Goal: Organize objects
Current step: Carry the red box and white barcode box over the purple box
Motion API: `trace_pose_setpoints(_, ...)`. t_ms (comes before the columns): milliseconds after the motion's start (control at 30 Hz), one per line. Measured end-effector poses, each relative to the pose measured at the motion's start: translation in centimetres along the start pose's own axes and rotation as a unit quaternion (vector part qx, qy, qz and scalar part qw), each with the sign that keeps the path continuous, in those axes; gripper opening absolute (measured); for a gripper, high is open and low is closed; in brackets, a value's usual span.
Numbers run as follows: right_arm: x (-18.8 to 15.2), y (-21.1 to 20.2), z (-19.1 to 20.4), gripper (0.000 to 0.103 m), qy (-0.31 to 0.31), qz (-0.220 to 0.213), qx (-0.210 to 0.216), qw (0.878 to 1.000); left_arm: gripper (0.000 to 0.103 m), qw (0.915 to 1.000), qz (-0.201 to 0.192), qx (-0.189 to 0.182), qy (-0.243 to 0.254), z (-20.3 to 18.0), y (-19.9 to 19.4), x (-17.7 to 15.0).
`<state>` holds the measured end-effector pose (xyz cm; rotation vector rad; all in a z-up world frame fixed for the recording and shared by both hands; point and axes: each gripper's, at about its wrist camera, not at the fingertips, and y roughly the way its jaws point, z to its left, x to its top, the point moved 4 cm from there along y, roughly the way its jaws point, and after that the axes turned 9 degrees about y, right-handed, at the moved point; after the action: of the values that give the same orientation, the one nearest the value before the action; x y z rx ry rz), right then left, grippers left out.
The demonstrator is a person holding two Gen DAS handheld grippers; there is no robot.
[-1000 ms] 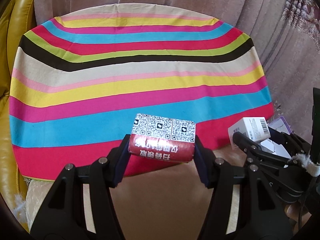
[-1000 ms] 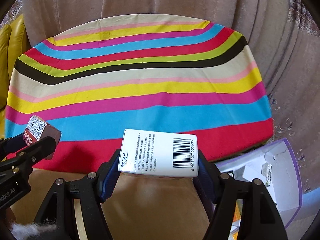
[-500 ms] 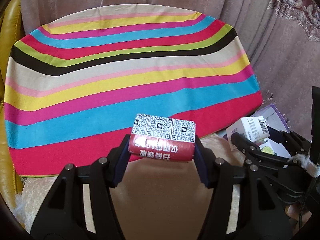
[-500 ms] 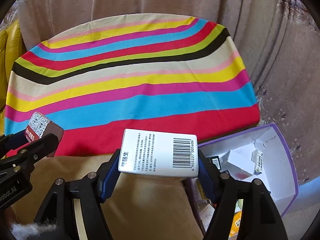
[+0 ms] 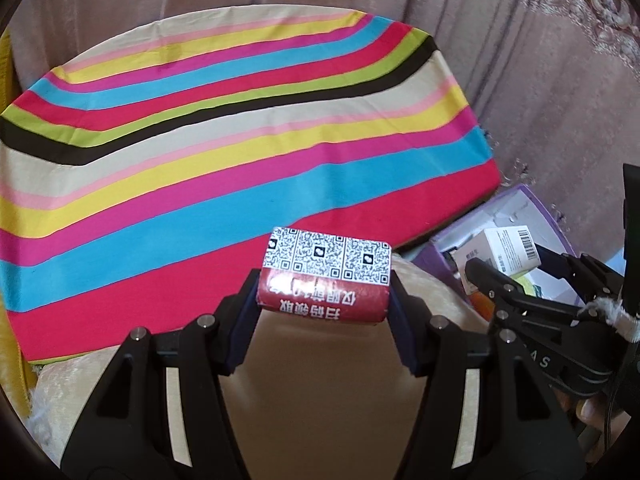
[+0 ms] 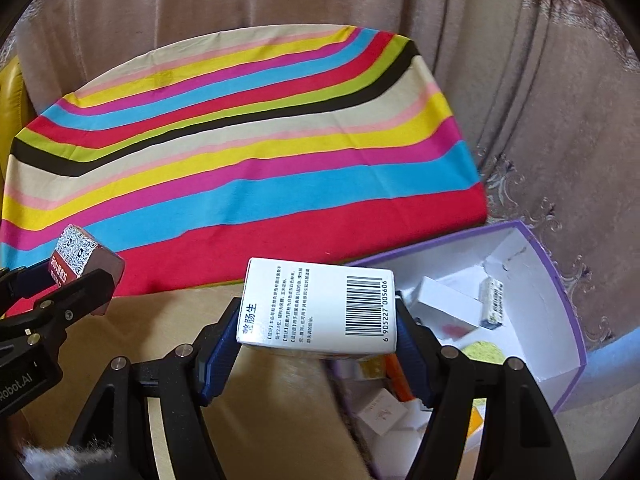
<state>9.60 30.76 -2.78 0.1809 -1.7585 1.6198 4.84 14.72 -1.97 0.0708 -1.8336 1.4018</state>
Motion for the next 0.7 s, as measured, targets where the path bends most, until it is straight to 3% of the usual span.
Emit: trace_pose_setpoints(700, -1.8, -0.3, -10.3, 0.071, 0.071, 0.012, -0.056, 0.996, 0.063, 0.9953, 0.02, -0.06, 0.074, -8.9, 2.2, 0.1)
